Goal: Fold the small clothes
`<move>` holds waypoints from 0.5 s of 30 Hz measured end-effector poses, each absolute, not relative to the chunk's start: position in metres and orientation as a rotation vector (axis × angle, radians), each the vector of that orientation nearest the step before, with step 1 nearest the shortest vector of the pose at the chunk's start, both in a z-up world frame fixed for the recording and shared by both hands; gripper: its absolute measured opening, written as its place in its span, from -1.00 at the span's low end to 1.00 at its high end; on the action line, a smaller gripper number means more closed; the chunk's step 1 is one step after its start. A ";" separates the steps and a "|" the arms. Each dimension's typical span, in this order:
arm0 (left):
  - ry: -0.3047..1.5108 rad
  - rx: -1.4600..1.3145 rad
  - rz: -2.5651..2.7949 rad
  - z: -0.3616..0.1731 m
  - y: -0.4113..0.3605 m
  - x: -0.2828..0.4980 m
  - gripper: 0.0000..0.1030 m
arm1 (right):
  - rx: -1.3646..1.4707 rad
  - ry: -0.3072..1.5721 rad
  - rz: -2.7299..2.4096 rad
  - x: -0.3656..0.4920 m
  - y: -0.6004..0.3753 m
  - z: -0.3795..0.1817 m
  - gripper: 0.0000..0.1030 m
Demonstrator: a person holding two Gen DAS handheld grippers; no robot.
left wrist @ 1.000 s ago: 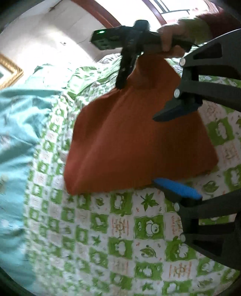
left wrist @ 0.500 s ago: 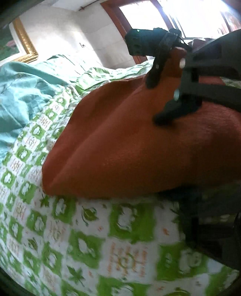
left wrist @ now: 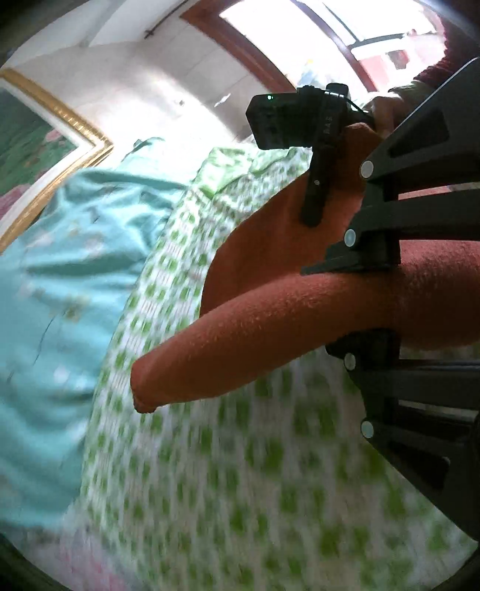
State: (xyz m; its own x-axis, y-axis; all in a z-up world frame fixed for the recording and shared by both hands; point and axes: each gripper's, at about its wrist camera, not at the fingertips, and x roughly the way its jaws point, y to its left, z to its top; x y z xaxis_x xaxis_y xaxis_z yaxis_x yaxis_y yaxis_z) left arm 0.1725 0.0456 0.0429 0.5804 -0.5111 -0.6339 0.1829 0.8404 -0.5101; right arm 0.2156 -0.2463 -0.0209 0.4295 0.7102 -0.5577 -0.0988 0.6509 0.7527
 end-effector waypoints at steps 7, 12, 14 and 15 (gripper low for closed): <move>0.919 -0.499 -0.280 0.006 0.124 0.131 -0.60 | 0.696 1.095 0.709 0.232 -0.147 -0.054 -0.43; 0.968 -0.606 -0.295 -0.037 0.148 0.128 -0.43 | 0.633 1.162 0.669 0.228 -0.130 -0.072 -0.35; 0.976 -0.648 -0.317 -0.040 0.155 0.133 -0.27 | 0.631 1.178 0.662 0.228 -0.132 -0.073 -0.22; 0.971 -0.660 -0.317 -0.039 0.161 0.138 -0.19 | 0.605 1.183 0.650 0.226 -0.135 -0.070 -0.13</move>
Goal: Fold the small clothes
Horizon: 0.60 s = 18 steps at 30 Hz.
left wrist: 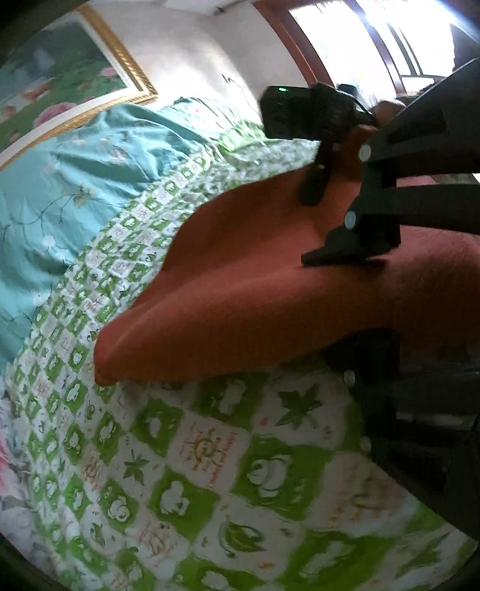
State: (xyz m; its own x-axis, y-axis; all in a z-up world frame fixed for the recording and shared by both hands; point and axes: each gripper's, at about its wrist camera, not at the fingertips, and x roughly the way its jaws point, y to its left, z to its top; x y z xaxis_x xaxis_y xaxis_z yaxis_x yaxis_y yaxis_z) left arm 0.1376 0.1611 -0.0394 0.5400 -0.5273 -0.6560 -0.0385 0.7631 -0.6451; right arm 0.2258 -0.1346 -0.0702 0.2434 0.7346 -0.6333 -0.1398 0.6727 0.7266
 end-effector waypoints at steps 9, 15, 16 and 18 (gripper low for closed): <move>0.948 -0.735 -0.256 -0.043 0.219 0.230 -0.05 | 0.486 1.143 0.506 0.202 -0.147 -0.044 0.04; 0.920 -0.611 -0.208 -0.035 0.216 0.291 -0.91 | 0.528 1.122 0.453 0.182 -0.164 -0.037 0.04; 0.886 -0.569 -0.200 -0.026 0.211 0.294 -0.91 | 0.523 1.113 0.444 0.180 -0.165 -0.033 0.04; 0.809 -0.475 -0.192 -0.011 0.201 0.290 -0.91 | 0.509 1.084 0.435 0.176 -0.167 -0.025 0.04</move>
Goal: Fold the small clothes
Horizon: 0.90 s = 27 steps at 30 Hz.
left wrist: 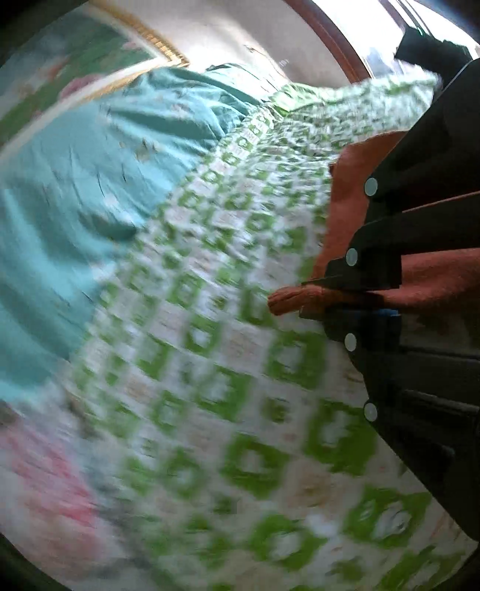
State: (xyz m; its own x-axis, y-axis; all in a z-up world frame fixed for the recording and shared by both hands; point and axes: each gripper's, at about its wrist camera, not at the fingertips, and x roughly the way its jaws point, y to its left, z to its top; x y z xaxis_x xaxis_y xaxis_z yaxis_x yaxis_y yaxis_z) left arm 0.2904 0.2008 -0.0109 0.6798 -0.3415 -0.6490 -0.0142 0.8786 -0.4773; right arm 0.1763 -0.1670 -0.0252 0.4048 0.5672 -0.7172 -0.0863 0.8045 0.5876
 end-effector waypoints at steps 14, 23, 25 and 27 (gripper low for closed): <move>0.851 -0.366 -0.074 0.017 0.171 0.178 -0.27 | 0.513 1.037 0.437 0.209 -0.153 -0.009 -0.19; 0.935 -0.337 -0.107 0.005 0.138 0.118 -0.16 | 0.590 1.141 0.436 0.247 -0.140 -0.040 -0.78; 0.942 -0.319 -0.120 0.006 0.132 0.115 -0.16 | 0.591 1.085 0.461 0.243 -0.141 -0.018 -0.79; 0.942 -0.304 -0.135 0.008 0.126 0.111 -0.16 | 0.576 0.977 0.506 0.231 -0.144 0.017 -0.79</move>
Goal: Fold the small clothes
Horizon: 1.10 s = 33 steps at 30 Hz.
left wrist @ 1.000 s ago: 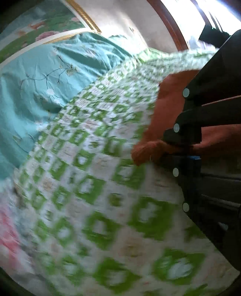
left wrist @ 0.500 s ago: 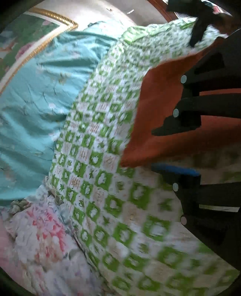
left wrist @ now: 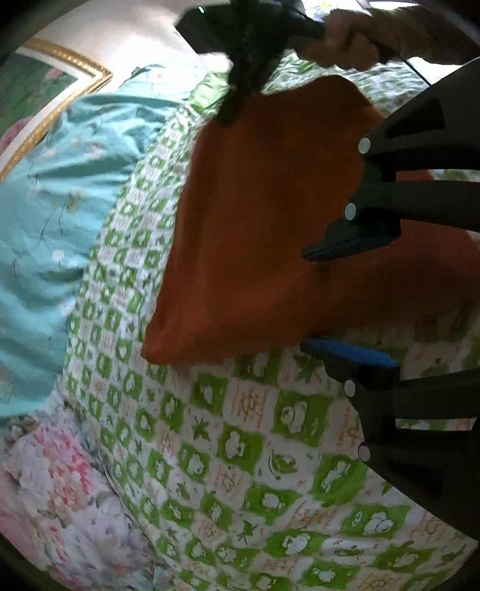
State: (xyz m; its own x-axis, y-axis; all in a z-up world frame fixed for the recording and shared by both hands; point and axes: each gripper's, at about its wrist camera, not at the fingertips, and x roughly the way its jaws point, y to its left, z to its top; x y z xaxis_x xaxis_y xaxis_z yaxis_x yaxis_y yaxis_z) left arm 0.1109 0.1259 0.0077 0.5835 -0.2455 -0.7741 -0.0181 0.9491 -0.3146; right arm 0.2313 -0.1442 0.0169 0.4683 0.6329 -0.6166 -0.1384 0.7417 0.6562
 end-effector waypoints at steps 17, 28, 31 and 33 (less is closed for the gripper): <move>1.033 -0.327 -0.115 -0.021 0.123 0.122 0.02 | 0.568 1.112 0.336 0.226 -0.161 -0.058 -0.72; 1.023 -0.435 -0.096 -0.018 0.149 0.183 0.02 | 0.570 1.123 0.377 0.169 -0.161 -0.033 -0.37; 1.019 -0.363 -0.064 -0.018 0.139 0.184 -0.11 | 0.509 1.100 0.379 0.154 -0.154 -0.026 -0.69; 1.023 -0.334 -0.048 -0.023 0.134 0.186 -0.11 | 0.471 1.102 0.346 0.153 -0.156 -0.026 -0.70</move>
State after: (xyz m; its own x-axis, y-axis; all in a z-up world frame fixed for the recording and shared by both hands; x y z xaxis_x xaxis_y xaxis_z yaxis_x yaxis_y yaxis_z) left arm 0.1856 0.1339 -0.0229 0.5246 -0.1940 -0.8289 -0.1159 0.9484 -0.2952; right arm 0.1527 -0.1556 -0.0258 0.4149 0.4910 -0.7660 -0.0357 0.8500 0.5255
